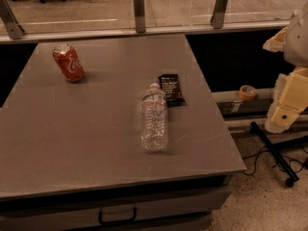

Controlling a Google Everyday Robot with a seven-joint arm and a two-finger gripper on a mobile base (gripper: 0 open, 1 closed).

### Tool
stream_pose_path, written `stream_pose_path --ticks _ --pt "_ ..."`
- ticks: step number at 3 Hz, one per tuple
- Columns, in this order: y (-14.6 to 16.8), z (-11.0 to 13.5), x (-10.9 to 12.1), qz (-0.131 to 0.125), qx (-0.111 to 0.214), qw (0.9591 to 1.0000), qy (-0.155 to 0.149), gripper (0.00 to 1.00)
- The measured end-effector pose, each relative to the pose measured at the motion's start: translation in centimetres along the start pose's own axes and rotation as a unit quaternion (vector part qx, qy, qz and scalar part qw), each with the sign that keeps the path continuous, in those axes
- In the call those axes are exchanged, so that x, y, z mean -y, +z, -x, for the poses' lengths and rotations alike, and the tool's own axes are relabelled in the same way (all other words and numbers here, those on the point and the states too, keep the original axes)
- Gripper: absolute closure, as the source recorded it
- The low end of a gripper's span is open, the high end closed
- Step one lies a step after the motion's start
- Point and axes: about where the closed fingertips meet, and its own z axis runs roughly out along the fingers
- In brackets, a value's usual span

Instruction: Move water bottle near coke can

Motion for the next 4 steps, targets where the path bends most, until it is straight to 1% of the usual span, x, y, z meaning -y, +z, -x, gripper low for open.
stream_pose_path --ticks 1,2,3,4 --pt "0.0 0.0 0.0 0.000 0.000 1.0000 0.000 0.00" --pt "-0.1 0.2 0.1 -0.002 0.001 1.0000 0.006 0.00" --pt "0.3 1.1 0.1 0.009 -0.004 0.9991 0.042 0.00" --pt "2.0 4.1 1.0 0.039 -0.042 0.9951 0.080 0.00"
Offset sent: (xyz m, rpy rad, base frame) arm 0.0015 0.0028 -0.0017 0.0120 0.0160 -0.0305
